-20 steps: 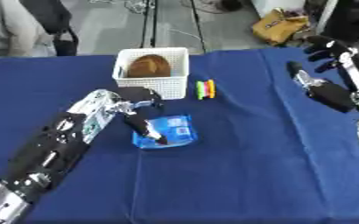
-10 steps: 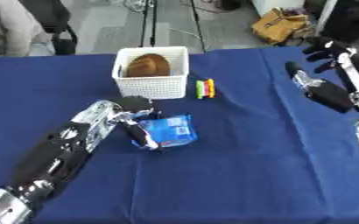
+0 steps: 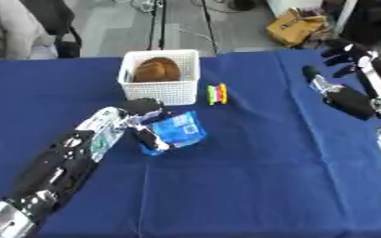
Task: Pick up objects on the table and place them in the box.
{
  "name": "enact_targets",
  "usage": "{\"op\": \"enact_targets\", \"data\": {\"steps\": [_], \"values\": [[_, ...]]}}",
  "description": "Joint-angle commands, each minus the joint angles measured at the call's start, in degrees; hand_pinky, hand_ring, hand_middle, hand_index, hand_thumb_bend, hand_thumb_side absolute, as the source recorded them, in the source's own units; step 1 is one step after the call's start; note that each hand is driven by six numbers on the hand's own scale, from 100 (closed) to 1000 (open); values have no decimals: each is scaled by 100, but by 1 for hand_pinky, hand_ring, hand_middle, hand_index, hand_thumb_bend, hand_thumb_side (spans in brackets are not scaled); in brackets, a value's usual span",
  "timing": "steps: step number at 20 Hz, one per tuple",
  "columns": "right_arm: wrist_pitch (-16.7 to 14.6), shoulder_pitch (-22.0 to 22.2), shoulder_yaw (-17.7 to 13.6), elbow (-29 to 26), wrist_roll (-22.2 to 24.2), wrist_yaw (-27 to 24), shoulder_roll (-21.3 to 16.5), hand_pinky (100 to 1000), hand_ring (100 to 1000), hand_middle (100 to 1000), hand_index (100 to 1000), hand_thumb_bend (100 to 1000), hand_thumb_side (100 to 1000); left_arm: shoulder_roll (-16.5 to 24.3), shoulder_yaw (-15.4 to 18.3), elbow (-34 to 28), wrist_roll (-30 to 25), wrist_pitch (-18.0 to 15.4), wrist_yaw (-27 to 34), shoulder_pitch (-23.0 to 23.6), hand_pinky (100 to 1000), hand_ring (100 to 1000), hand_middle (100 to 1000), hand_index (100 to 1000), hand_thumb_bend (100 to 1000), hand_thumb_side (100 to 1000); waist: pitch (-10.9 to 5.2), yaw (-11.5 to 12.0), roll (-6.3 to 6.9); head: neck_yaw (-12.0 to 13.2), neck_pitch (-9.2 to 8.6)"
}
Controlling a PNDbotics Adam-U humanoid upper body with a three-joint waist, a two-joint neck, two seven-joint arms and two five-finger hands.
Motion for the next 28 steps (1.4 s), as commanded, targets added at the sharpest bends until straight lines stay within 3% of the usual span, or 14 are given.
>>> {"op": "enact_targets", "data": {"steps": [1,4,11,15,16,19,22,28], "values": [[2,-111,-22,-73,-5,18,-87,634,744,737,919,434,655,124,42,-210,124,121,205,-115,536,523,191,723,382,358,-79,-1,-31,3,-60],[3,-106,-25,-68,-5,21,-91,634,744,737,919,434,655,237,83,-432,22,191,403,-163,518,512,175,706,331,365,-89,11,-31,-14,-56],[4,-84,-31,-57,-11,24,-99,634,744,737,919,437,655,651,315,-1374,-361,620,1264,-294,499,512,179,710,327,399,-117,30,-27,-35,-47],[5,-66,-32,-51,-14,20,-102,634,744,737,919,436,656,767,576,-1609,-162,1026,1720,-397,482,509,180,711,335,408,-127,32,-27,-37,-46],[4,-60,-30,-49,-12,19,-101,633,744,737,919,437,656,795,677,-1572,-3,1190,1742,-443,476,510,198,715,405,433,-133,28,-25,-39,-46],[-3,-60,-14,-46,0,17,-92,633,744,737,919,437,656,777,851,-1190,825,1650,1599,-604,478,511,200,716,429,438,-131,-13,-12,-22,-59],[-13,-76,3,-51,16,15,-86,633,744,737,919,438,656,720,923,-756,1389,1797,1356,-686,480,512,205,718,458,445,-106,-65,2,-11,-84],[-29,-145,35,-80,47,15,-82,633,744,736,920,423,648,656,1150,-74,2000,1913,906,-810,484,521,239,733,503,478,2,-228,52,28,-204]]}}
